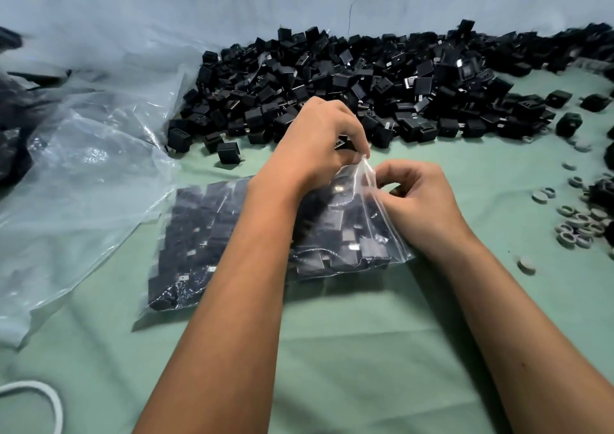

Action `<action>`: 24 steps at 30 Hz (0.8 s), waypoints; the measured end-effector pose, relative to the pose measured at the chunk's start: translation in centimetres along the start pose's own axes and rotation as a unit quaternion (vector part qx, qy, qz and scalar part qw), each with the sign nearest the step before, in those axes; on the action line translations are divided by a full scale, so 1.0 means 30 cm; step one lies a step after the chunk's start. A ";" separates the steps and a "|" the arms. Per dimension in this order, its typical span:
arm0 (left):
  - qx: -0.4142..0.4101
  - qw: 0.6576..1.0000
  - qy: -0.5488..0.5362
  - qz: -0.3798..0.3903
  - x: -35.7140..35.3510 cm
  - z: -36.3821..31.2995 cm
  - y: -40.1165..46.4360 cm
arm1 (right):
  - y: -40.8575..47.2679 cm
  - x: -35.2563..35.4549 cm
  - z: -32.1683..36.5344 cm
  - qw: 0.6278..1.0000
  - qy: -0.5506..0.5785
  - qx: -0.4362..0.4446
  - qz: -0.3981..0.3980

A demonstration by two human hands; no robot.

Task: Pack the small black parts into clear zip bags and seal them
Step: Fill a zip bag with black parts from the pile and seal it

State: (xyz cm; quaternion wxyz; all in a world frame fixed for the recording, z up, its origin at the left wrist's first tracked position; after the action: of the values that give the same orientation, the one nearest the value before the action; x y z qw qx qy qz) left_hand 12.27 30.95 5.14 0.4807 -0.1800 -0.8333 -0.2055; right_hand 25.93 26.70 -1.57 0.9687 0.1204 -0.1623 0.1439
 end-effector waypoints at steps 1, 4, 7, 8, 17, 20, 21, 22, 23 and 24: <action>0.003 1.000 -0.001 0.001 -0.001 0.002 0.000 | 0.000 0.000 -0.004 0.999 -0.047 -0.003 -0.004; 0.005 1.000 -0.011 0.008 -0.002 0.005 0.002 | 0.001 0.008 -0.004 0.999 -0.038 -0.005 -0.010; 0.007 1.000 -0.010 0.009 -0.003 0.001 0.000 | -0.001 -0.017 0.014 0.999 0.034 0.007 0.014; 0.007 1.000 -0.010 0.008 -0.003 -0.001 -0.001 | -0.001 -0.035 0.015 0.998 0.054 0.003 0.031; 0.085 0.995 -0.053 -0.011 0.013 0.074 -0.027 | -0.017 0.048 0.016 0.996 0.015 0.005 -0.091; 0.170 0.984 -0.047 -0.027 0.048 0.170 -0.065 | -0.028 0.092 0.101 0.981 -0.054 0.038 -0.184; 0.210 0.976 -0.043 -0.029 0.059 0.214 -0.084 | -0.013 0.089 0.145 0.977 -0.074 0.052 -0.194; 0.252 0.966 -0.041 -0.029 0.067 0.260 -0.108 | 0.015 0.074 0.189 0.976 -0.099 0.063 -0.186; 0.292 0.955 -0.043 -0.030 0.073 0.302 -0.134 | 0.057 0.043 0.233 0.977 -0.126 0.068 -0.159; 0.325 0.944 -0.049 -0.033 0.081 0.342 -0.164 | 0.114 -0.006 0.267 0.980 -0.153 0.065 -0.113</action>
State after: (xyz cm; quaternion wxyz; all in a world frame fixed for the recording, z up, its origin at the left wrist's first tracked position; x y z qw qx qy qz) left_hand 1.21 32.29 1.77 0.4648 0.0036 -0.8827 0.0695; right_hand 22.44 27.59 6.37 0.9325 0.2210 -0.2847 0.0231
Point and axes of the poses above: each hand's wrist, its own y-axis towards the middle knuckle, its own x-axis out of the back of the hand, z = x × y, the point moved 9 cm from there along y, towards the middle knuckle, and after that the axes turned 14 degrees about z, right-handed, at the moved point
